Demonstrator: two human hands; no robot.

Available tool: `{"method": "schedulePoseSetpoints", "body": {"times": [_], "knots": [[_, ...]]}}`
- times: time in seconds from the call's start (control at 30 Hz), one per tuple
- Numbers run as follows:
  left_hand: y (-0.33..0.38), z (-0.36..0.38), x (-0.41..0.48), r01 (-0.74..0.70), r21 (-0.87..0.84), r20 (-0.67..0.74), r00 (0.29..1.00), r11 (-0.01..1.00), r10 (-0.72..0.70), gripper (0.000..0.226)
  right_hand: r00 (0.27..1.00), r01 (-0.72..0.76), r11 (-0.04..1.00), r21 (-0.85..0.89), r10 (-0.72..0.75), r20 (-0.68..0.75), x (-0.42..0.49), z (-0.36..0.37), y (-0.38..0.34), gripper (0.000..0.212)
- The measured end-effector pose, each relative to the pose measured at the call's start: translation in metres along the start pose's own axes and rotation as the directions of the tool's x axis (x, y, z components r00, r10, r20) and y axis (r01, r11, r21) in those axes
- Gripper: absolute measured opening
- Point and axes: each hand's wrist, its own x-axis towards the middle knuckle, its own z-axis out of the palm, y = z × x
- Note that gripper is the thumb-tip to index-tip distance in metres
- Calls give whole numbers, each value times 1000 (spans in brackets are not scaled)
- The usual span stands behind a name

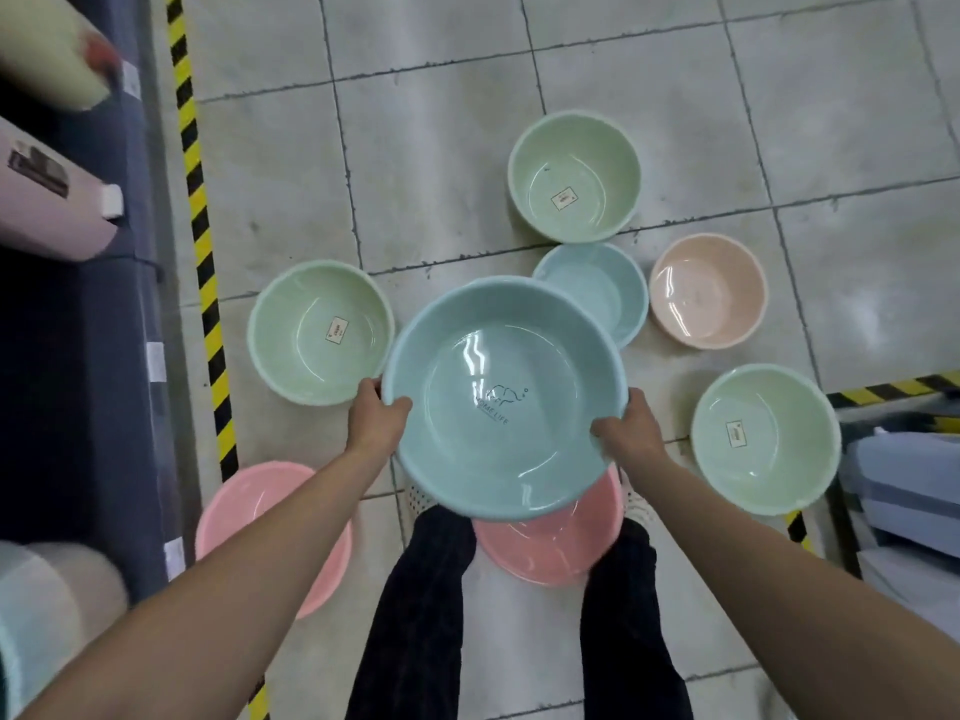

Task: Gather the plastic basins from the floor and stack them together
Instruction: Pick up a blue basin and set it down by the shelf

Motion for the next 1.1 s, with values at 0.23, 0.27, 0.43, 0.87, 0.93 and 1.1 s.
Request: {"method": "schedulePoseSetpoints", "body": {"times": [0.23,0.27,0.43,0.87,0.93,1.1], "knots": [[-68,108,147,44,2,-29,999,999,-44,30,997,49,987,-155,-39,71,182,61,35,51],[-83,123,169,54,11,-36,998,998,-54,33,995,62,984,-169,-49,83,208,74,45,52],[-143,183,253,102,62,-108,990,993,-95,32,991,98,959,-267,-69,118,301,135,93,41],[-205,241,342,6,51,-124,992,999,0,24,996,82,980,-182,-73,57,404,220,152,44],[-203,233,344,19,40,-114,993,999,-14,27,996,70,987,-147,-59,74,399,222,148,47],[-168,197,318,-20,34,-215,976,999,27,19,981,95,995,-11,-91,173,374,201,125,44]]}}
